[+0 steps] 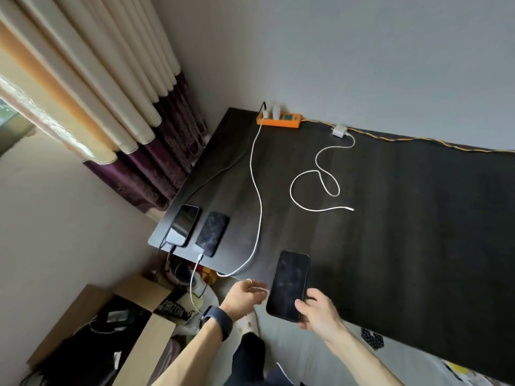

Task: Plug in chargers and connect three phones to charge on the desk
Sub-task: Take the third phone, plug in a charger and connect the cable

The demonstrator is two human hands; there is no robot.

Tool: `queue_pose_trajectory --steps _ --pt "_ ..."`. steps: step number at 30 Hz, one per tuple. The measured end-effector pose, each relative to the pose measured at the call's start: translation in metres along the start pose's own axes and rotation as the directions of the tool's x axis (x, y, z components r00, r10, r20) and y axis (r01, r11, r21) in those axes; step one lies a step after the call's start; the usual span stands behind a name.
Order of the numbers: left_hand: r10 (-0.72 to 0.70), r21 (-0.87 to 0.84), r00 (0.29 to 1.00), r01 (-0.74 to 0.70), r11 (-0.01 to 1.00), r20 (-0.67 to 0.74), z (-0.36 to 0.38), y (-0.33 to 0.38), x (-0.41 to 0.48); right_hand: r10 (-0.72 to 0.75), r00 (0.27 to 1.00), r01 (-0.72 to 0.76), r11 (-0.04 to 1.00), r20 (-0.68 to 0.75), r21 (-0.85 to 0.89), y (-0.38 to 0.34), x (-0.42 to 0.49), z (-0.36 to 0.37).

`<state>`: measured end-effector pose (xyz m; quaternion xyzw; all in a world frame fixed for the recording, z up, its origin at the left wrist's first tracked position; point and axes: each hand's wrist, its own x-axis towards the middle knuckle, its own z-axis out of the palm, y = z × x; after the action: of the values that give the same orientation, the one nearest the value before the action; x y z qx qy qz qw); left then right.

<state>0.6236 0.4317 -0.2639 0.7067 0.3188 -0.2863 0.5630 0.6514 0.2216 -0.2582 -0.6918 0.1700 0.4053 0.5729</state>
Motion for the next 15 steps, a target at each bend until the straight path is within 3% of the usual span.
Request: queue_pose_trajectory --steps 3,6,8,11,15 --pt "0.065 0.221 0.977 -0.019 0.975 -0.203 -0.077 -0.008 0.04 -0.009 0.999 0.007 0.999 -0.031 -0.048 -0.024 0.039 0.058" --pt "0.221 0.523 0.933 -0.042 0.851 -0.284 -0.136 -0.001 0.063 -0.043 0.996 0.033 0.992 -0.08 -0.12 -0.048 0.076 0.1" --pt "0.292 0.719 0.928 -0.039 0.694 -0.232 -0.168 0.003 0.079 -0.036 0.993 0.021 0.991 -0.111 -0.134 -0.065 0.099 0.13" --pt "0.273 0.891 0.958 -0.047 0.451 -0.087 -0.196 0.004 0.102 -0.026 0.984 -0.005 0.985 -0.174 -0.175 -0.084 0.127 0.165" --pt "0.224 0.946 0.973 -0.118 0.302 0.05 -0.208 -0.001 0.121 0.016 0.977 -0.062 0.977 -0.214 -0.206 -0.095 0.147 0.194"
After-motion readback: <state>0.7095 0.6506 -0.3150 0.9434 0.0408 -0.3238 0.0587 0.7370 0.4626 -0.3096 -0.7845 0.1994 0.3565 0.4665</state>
